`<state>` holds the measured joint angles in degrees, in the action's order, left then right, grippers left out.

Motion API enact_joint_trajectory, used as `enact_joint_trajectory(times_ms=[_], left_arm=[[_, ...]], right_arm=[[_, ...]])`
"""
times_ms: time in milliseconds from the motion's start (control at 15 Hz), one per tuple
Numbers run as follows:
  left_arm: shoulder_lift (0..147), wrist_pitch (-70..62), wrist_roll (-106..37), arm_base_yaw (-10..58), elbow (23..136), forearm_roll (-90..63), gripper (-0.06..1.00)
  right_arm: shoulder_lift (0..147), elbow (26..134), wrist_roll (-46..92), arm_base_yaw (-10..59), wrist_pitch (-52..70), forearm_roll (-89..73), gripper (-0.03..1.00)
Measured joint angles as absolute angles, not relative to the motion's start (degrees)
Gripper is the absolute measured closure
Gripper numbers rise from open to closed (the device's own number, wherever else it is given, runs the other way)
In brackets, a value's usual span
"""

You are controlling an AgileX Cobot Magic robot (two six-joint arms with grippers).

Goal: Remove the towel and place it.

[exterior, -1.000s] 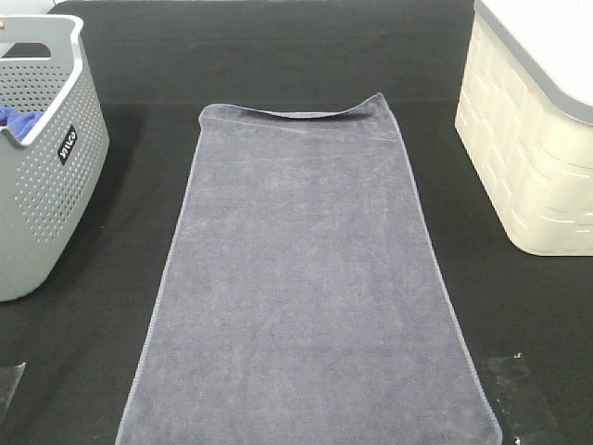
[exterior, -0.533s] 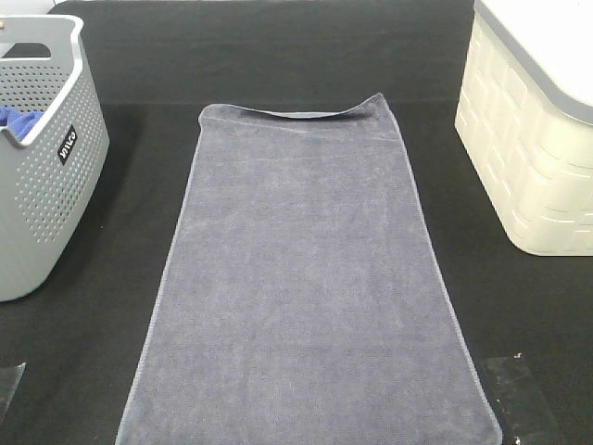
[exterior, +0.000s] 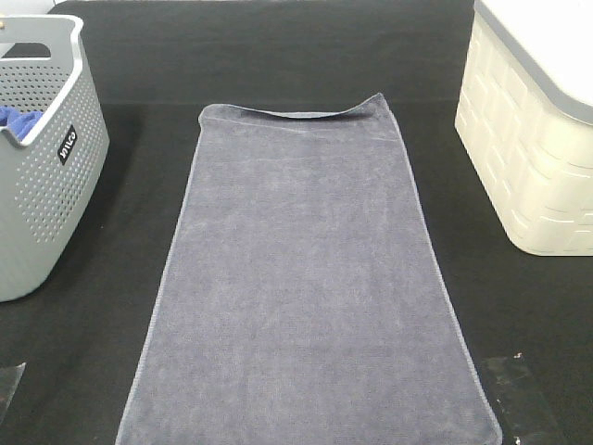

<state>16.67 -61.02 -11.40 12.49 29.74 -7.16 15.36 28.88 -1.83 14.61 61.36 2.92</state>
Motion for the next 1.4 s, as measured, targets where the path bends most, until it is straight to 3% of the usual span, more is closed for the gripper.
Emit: enact_joint_trajectory(times_ms=[800, 1133, 1400], left_arm=[[16.62, -60.96, -11.4, 11.29, 29.74, -7.22, 0.31], [13.98, -60.91, -11.4, 1.2, 29.74, -7.16, 0.31], [5.79, -60.73, -11.4, 0.52, 29.74, -7.16, 0.31]], right_arm=[[15.36, 28.88, -1.83, 14.61, 61.36, 2.92, 0.32], [12.89, 28.88, -1.83, 6.82, 61.36, 2.92, 0.32], [6.07, 28.88, -1.83, 2.86, 61.36, 2.98, 0.32]])
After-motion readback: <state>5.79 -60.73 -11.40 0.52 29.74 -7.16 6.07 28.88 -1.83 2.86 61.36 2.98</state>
